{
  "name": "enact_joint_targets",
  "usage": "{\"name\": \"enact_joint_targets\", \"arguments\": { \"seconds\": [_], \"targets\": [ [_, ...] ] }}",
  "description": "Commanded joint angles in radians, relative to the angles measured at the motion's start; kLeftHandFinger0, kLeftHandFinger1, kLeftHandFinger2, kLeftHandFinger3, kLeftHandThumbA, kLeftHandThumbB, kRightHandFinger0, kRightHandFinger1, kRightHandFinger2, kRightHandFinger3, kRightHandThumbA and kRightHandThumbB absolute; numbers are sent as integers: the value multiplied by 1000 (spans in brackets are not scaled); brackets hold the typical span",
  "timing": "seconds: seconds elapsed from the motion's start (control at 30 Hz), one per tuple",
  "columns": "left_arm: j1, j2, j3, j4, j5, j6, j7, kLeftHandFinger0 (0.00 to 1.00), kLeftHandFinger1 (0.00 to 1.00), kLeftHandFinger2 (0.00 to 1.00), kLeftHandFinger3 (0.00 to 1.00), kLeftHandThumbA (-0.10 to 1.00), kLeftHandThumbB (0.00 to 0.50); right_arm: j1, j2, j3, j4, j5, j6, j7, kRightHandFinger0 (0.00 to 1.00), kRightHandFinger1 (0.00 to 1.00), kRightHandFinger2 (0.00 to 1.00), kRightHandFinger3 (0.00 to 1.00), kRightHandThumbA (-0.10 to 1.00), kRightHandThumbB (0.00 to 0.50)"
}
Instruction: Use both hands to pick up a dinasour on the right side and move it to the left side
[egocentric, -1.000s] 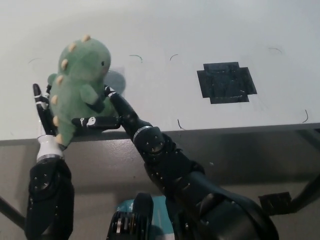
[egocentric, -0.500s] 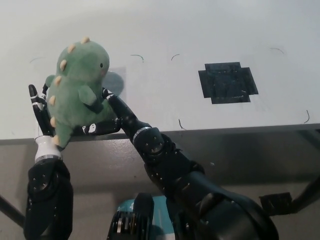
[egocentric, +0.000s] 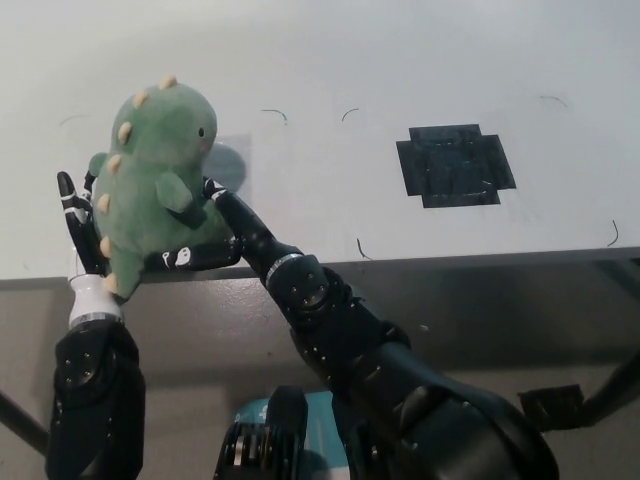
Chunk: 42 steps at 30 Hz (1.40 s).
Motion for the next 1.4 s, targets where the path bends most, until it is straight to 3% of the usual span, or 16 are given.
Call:
{"name": "enact_joint_targets", "arguments": {
  "seconds": [0.0, 0.03, 0.13, 0.2, 0.27, 0.4, 0.57, 0.73, 0.83, 0.87, 0.9, 1.07, 1.2, 1.27, 1.37],
  "targets": [
    [14, 9, -28, -42, 23, 22, -13, 1000, 1000, 1000, 1000, 1000, 238, -27, 24, 19, -49, -49, -31, -2, 1000, 1000, 1000, 1000, 1000, 127],
    [22, 18, -28, -45, 21, 20, -22, 1000, 1000, 1000, 1000, 1000, 260, -23, 8, 16, -60, -49, -41, 1, 1000, 1000, 1000, 1000, 1000, 149],
    [39, 32, -29, -61, -6, 16, -57, 1000, 1000, 1000, 1000, 1000, 271, -11, -20, 4, -97, -44, -61, 16, 1000, 1000, 1000, 1000, 1000, 148],
    [60, 47, -31, -100, -9, 25, -69, 1000, 1000, 1000, 1000, 1000, 306, -4, -52, 18, -120, -67, -86, 7, 1000, 1000, 1000, 1000, 1000, 147],
    [88, 71, -34, -141, -24, 27, -104, 1000, 1000, 1000, 1000, 1000, 291, 7, -85, 19, -146, -69, -100, 26, 1000, 1000, 1000, 1000, 1000, 142],
    [114, 111, -25, -177, -35, 32, -117, 1000, 1000, 1000, 1000, 1000, 328, 22, -155, -2, -235, -44, -99, 97, 1000, 1000, 1000, 1000, 1000, 106],
    [143, 135, -23, -233, -42, 54, -127, 1000, 1000, 1000, 1000, 1000, 298, 65, -210, -19, -347, -39, -90, 106, 1000, 1000, 1000, 1000, 1000, 124],
    [171, 142, -19, -279, -35, 62, -118, 1000, 1000, 1000, 1000, 1000, 306, 91, -234, -42, -407, -8, -78, 147, 1000, 1000, 1000, 1000, 1000, 137],
    [179, 140, -20, -303, -35, 64, -118, 1000, 1000, 1000, 1000, 1000, 314, 107, -248, -54, -447, -10, -65, 154, 1000, 1000, 1000, 1000, 1000, 128],
    [184, 139, -22, -319, -28, 61, -115, 1000, 1000, 1000, 1000, 1000, 319, 115, -257, -56, -463, -8, -85, 162, 1000, 1000, 1000, 1000, 1000, 96],
    [184, 139, -22, -320, -28, 62, -115, 1000, 1000, 1000, 1000, 1000, 319, 116, -257, -57, -465, -9, -83, 163, 1000, 1000, 1000, 1000, 1000, 95],
    [197, 150, -21, -363, -33, 49, -133, 1000, 1000, 1000, 1000, 1000, 314, 133, -272, -64, -492, -7, -102, 185, 1000, 1000, 1000, 1000, 1000, 141],
    [223, 151, -31, -417, -17, 41, -139, 1000, 1000, 1000, 1000, 1000, 312, 160, -289, -69, -548, -7, -87, 196, 1000, 1000, 1000, 1000, 1000, 84],
    [234, 149, -36, -436, -9, 41, -137, 1000, 1000, 1000, 1000, 1000, 315, 180, -300, -68, -596, -15, -52, 198, 1000, 1000, 1000, 1000, 1000, 83],
    [252, 143, -44, -465, 3, 45, -133, 1000, 1000, 1000, 1000, 1000, 352, 203, -314, -75, -638, -9, -45, 202, 1000, 1000, 1000, 1000, 1000, 64]
  ]
}}
